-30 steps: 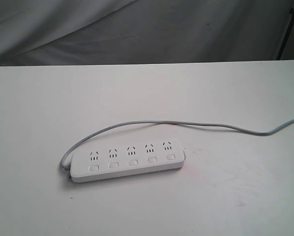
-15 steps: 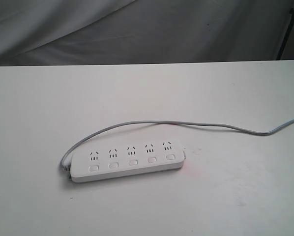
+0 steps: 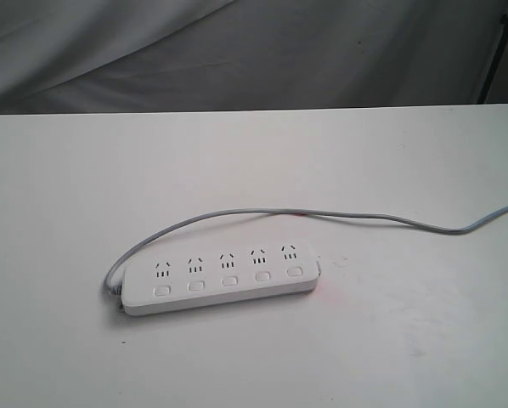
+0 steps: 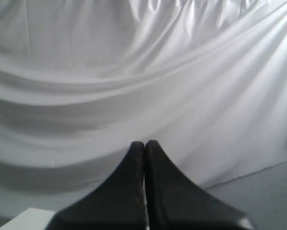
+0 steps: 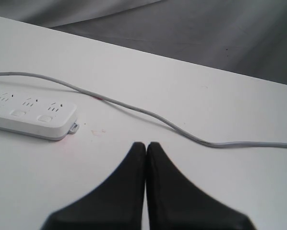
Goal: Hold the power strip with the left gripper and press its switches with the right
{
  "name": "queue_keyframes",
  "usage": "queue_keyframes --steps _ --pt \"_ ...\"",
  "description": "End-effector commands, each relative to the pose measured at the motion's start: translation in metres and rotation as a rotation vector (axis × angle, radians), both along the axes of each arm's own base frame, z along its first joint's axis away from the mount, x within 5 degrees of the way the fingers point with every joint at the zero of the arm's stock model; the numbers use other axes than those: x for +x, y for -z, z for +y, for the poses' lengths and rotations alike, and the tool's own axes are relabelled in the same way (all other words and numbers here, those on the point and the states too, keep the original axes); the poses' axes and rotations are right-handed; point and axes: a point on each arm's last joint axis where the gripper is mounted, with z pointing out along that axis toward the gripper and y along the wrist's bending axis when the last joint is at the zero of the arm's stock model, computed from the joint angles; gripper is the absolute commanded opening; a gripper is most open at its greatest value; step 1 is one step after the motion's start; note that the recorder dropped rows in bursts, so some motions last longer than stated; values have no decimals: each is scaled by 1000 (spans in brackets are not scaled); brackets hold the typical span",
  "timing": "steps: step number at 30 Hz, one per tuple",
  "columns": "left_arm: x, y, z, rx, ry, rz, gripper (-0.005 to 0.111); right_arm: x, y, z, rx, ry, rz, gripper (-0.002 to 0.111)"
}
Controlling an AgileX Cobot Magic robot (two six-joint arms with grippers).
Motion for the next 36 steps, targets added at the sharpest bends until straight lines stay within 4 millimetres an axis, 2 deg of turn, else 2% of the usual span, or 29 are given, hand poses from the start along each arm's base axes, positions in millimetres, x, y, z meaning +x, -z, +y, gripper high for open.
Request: queue_keyframes --steps 1,12,20,36 --pt "10 23 3 9 -13 57 0 0 1 0 7 -3 -5 0" --pt "30 88 8 26 -29 265 0 0 1 0 7 -3 -5 0" --pt "35 120 9 7 -26 359 0 0 1 0 7 -3 -5 0" --pt "34 131 9 -21 -26 456 0 0 1 0 7 -3 -5 0"
